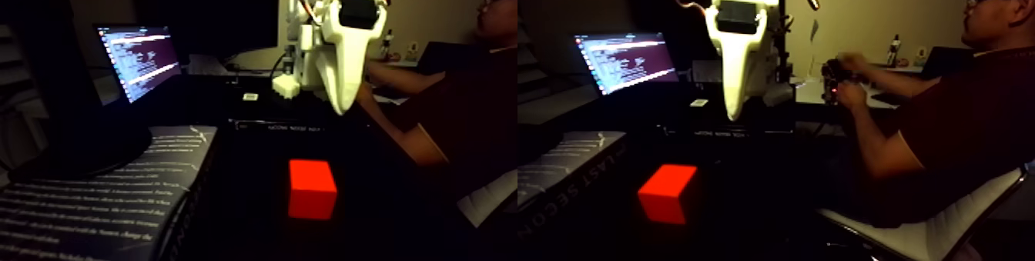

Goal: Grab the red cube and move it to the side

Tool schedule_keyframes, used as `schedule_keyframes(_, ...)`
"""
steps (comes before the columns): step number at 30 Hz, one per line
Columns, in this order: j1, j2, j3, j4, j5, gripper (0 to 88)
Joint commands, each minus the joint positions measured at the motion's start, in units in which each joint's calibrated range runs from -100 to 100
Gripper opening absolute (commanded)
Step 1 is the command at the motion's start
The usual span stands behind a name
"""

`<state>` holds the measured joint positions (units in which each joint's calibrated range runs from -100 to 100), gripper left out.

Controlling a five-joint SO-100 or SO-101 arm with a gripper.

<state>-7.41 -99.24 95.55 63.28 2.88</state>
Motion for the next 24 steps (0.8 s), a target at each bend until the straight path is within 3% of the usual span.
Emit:
schedule_keyframes(1,0.34,0.08,0.0,-0.1,0.16,0.6)
schedule_keyframes(24,-0.33,0.08,0.0,-0.19,0.16,0.6)
